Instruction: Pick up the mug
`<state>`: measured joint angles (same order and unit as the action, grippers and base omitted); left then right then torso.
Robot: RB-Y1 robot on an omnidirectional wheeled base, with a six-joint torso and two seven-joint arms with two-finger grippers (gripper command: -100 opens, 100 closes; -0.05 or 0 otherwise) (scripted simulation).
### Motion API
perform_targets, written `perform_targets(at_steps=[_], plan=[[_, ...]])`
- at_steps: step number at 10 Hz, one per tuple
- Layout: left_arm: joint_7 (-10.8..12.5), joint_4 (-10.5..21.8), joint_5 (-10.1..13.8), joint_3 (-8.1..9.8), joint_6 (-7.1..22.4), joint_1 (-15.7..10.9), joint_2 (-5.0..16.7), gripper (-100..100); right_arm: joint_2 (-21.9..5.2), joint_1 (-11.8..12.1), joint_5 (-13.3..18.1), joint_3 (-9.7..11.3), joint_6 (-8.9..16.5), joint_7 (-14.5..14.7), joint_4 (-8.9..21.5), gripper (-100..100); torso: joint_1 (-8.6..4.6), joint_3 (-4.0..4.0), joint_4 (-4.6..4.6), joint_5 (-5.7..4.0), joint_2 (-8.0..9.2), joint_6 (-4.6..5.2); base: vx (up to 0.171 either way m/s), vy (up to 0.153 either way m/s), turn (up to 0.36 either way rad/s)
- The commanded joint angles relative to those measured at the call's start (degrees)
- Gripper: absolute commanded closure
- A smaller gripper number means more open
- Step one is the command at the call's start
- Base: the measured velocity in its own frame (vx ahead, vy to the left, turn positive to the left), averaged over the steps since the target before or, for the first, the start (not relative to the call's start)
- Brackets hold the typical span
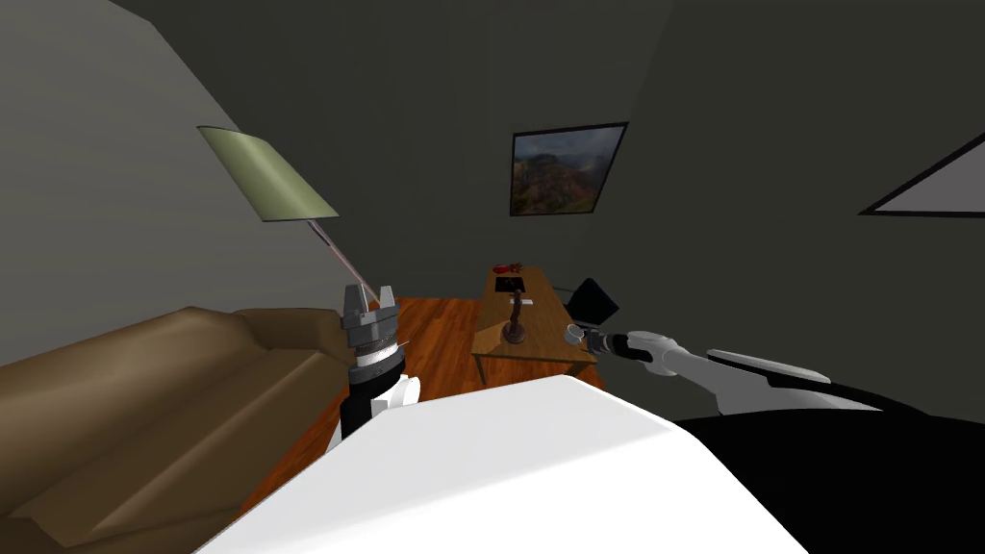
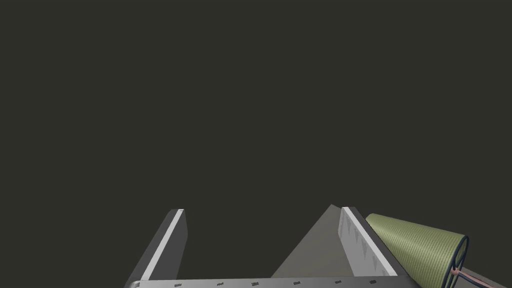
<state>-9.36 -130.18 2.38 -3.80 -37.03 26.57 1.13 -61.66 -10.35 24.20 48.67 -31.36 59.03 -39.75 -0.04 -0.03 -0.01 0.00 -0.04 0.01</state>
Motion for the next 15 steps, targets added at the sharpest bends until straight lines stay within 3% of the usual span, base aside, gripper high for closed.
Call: perform_targets(at_steps=[1, 3, 4, 6, 7, 9, 10, 12, 13, 15], plan=[[0.0, 0.0, 0.0, 0.0, 0.0, 0.0, 0.0, 0, 2.75, -2.31, 2.86, -1.53, -0.47, -1.66, 1.68, -100, 0.0, 0.0, 0.0, 0.0, 0.0, 0.0, 0.0, -0.03, -0.211], [0.0, 0.0, 0.0, 0.0, 0.0, 0.0, 0.0, 0, 2.75, -2.31, 5.04, -1.53, -0.47, -1.66, 1.68, -100, -0.13, 0.03, 0.01, -0.03, 0.05, 0.01, -0.003, -0.022, -0.053], [0.0, 0.0, 0.0, 0.0, 0.0, 0.0, 0.0, 0, 5.34, -4.63, 7.25, -3.05, -0.95, -3.32, 3.36, -100, -0.08, 0.03, 0.01, -0.02, 0.05, -0.01, -0.007, -0.034, -0.175], [0.0, 0.0, 0.0, 0.0, 0.0, 0.0, 0.0, 0, 5.49, -4.63, 10.08, -3.05, -0.95, -3.32, 3.36, -100, -0.12, 0.03, 0.01, -0.03, 0.05, 0.01, -0.001, -0.019, -0.055], [0.0, 0.0, 0.0, 0.0, 0.0, 0.0, 0.0, 0, 8.24, -6.94, 12.21, -4.58, -1.42, -4.98, 5.04, -100, -0.07, 0.03, 0.01, -0.02, 0.05, 0.0, -0.002, -0.033, -0.226], [0.0, 0.0, 0.0, 0.0, 0.0, 0.0, 0.0, 0, 8.24, -6.94, 15.12, -4.58, -1.42, -4.98, 5.04, -100, -0.12, 0.03, 0.01, -0.03, 0.06, 0.01, -0.001, -0.019, -0.04], [0.0, 0.0, 0.0, 0.0, 0.0, 0.0, 0.0, 0, 10.88, -9.25, 17.05, -6.1, -1.89, -6.64, 6.72, -100, -0.07, 0.03, 0.01, -0.02, 0.06, -0.01, -0.001, -0.034, -0.205], [0.0, 0.0, 0.0, 0.0, 0.0, 0.0, 0.0, 0, 10.99, -9.25, 20.16, -6.1, -1.89, -6.64, 6.72, -100, -0.12, 0.03, 0.01, -0.03, 0.05, 0.0, 0.0, -0.019, -0.046], [0.0, 0.0, 0.0, 0.0, 0.0, 0.0, 0.0, 0, 13.51, -11.57, 22.08, -7.63, -2.37, -8.3, 8.4, -100, -0.07, 0.03, 0.01, -0.02, 0.05, -0.01, -0.003, -0.026, -0.18], [0.0, 0.0, 0.0, 0.0, 0.0, 0.0, 0.0, 0, 13.74, -11.57, 25.2, -7.63, -2.37, -8.3, 8.4, -100, -0.11, 0.03, 0.01, -0.02, 0.05, 0.0, 0.0, -0.021, -0.058]])
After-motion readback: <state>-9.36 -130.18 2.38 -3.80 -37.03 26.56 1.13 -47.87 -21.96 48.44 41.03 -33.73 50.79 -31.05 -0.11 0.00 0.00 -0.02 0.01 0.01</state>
